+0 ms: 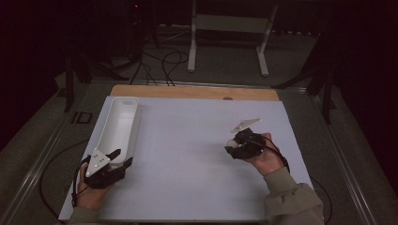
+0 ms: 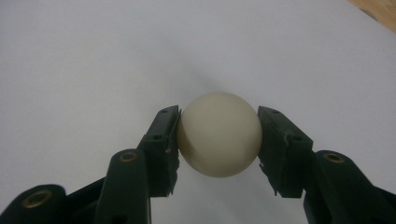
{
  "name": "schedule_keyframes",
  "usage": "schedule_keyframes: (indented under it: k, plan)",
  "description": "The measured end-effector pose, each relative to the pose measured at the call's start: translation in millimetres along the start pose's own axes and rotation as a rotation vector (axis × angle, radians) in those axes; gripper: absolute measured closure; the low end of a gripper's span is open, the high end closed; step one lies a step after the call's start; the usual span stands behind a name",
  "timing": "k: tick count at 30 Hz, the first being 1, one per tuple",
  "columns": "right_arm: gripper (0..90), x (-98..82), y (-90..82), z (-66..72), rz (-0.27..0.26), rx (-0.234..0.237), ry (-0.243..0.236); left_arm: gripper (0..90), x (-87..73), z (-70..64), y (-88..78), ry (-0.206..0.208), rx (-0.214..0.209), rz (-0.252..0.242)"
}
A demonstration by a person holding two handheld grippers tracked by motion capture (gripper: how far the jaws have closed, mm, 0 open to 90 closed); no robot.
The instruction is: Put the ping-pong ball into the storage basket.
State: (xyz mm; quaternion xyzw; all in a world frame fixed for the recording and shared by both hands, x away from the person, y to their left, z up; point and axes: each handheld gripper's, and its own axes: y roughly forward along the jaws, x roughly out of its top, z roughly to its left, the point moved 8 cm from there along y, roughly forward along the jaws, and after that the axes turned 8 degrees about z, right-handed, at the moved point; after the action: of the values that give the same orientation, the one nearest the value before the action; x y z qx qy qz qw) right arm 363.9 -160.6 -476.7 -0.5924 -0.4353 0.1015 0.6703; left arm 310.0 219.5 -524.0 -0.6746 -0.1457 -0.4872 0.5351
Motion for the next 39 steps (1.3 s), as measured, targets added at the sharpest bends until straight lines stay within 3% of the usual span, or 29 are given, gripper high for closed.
schedule_keyframes:
  k: [15,39]
  plan:
    - [50.5,9.5,0.3,4.8,-0.01,0.005,-0.014,64.5,1.3,-0.4,-0.1,0.024,0.001,0.0]
    - [50.5,18.3,-2.9,9.8,-0.027,0.005,-0.027,73.0,2.0,-3.0,-1.8,0.064,-0.027,-0.004]
